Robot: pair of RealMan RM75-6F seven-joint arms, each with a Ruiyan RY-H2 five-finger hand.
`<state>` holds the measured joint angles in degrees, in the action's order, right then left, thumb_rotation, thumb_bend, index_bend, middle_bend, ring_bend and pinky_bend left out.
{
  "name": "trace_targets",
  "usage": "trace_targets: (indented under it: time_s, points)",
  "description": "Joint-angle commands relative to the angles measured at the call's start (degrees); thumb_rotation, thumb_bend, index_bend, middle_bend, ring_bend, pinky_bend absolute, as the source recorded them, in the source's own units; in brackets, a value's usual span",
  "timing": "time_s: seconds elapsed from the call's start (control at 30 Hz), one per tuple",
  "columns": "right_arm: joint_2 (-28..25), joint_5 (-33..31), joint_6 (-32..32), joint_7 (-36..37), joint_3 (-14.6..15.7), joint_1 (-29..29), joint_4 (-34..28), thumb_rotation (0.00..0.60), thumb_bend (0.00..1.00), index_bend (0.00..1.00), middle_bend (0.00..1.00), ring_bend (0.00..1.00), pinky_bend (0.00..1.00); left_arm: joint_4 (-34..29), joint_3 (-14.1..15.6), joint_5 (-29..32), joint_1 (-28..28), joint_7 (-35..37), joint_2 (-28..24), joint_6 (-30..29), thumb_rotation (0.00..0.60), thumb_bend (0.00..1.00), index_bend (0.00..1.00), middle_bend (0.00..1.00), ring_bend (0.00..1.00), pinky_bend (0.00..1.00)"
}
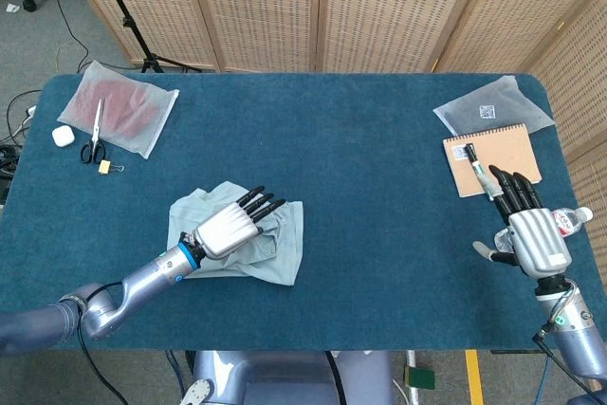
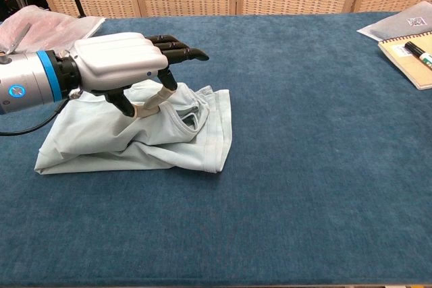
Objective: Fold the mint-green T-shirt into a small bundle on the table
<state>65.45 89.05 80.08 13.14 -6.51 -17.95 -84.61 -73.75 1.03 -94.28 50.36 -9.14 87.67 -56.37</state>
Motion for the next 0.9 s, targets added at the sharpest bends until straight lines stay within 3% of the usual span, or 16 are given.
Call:
trace_targets:
  time_s: [0.03, 0.9]
  points:
    - [-0.03, -0.03, 0.03, 0.03, -0.02, 0.02, -0.01, 0.600, 0.00, 0.00, 0.00, 0.00, 0.04, 0.33, -0.11, -0.24, 0.17, -0.02, 0.61, 0.09, 0.600, 0.42, 0.74, 0.00, 0.00, 0.00]
    - [-0.31, -0.02, 0.01, 0.67, -0.07, 0.08, 0.01, 0.600, 0.00, 0.00, 0.00, 0.00, 0.04, 1.10, 0.65, -1.95, 0.98, -1.45, 4.88, 1.43, 0.600, 0.42, 0.74, 0.00, 0.00, 0.00]
